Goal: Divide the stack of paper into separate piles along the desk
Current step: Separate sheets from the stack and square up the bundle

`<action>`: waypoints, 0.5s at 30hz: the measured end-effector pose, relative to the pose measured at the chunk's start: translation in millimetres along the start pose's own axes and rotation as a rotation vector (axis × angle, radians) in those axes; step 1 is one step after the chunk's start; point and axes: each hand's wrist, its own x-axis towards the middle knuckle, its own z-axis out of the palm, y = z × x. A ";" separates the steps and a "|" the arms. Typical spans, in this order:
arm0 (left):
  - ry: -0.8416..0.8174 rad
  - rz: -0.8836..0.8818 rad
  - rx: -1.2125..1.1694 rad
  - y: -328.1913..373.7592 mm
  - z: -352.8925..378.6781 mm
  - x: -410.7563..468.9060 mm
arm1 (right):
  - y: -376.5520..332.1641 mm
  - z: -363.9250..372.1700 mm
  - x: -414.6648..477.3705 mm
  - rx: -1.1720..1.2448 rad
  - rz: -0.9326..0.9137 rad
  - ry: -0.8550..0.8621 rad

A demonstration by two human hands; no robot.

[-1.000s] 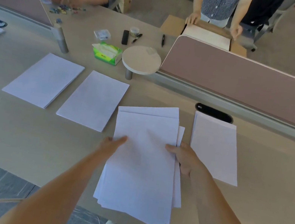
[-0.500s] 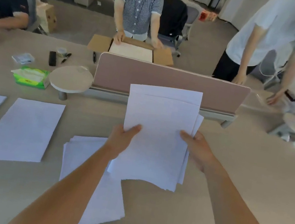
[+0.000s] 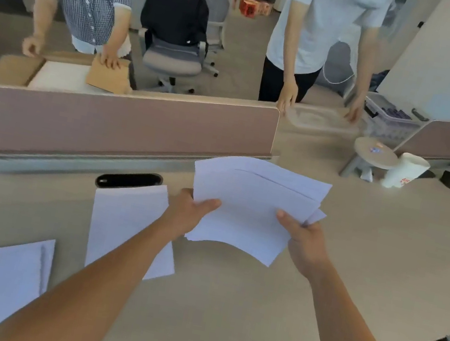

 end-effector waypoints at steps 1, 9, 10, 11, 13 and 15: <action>0.005 -0.025 -0.006 -0.2 16.6 10.6 | 3.4 -18.9 15.8 0.012 0.000 -0.022; 0.141 -0.135 -0.160 -8.1 88.3 69.0 | 28.3 -104.1 110.5 0.119 0.130 -0.170; 0.146 -0.129 -0.192 -8.8 93.1 71.0 | 30.4 -108.9 115.8 0.139 0.161 -0.171; 0.142 -0.124 -0.200 -10.2 98.1 72.1 | 33.5 -112.4 119.7 0.154 0.190 -0.184; 0.114 -0.123 -0.148 -11.7 107.6 75.4 | 43.1 -117.0 123.3 0.145 0.245 -0.220; 0.140 -0.106 -0.153 -14.2 114.6 80.3 | 55.2 -122.1 126.4 0.127 0.270 -0.198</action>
